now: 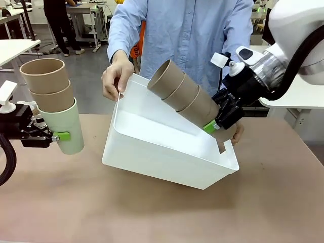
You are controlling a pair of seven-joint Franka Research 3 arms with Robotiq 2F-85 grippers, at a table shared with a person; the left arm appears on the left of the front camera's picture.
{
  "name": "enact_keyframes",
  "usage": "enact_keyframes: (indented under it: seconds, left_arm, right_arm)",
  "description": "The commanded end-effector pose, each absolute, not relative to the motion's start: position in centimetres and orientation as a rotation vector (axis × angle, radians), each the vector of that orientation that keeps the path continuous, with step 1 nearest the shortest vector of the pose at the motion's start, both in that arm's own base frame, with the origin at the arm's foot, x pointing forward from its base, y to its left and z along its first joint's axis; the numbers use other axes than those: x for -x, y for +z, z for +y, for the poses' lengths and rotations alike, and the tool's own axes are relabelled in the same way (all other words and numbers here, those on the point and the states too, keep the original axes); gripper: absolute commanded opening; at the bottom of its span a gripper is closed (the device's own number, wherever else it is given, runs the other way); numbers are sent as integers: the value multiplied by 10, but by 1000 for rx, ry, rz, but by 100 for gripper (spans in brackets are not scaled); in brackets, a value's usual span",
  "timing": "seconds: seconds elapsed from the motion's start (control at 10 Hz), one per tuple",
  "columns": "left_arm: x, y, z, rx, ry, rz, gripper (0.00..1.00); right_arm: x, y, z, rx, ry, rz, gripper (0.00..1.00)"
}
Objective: Stack the cups and store them in the basket.
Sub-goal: Place the stack of Reusable plastic cups into the Pantry Basket.
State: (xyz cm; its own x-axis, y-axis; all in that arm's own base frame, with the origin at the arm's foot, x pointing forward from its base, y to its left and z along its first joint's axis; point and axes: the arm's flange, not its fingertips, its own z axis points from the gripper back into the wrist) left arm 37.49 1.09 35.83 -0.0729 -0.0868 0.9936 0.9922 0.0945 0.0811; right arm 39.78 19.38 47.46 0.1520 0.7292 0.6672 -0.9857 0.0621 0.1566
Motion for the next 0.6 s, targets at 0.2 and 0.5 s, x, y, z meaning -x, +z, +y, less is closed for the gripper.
enact_keyframes:
  seconds: [0.2,0.5]
  left_arm:
    - [-375,364,9,1044,-1218,-1266,86]
    - [-375,364,9,1044,-1218,-1266,86]
  right_arm:
    - [-405,458,219,-603,1356,-413,83]
    - [-407,436,246,-585,1399,-343,83]
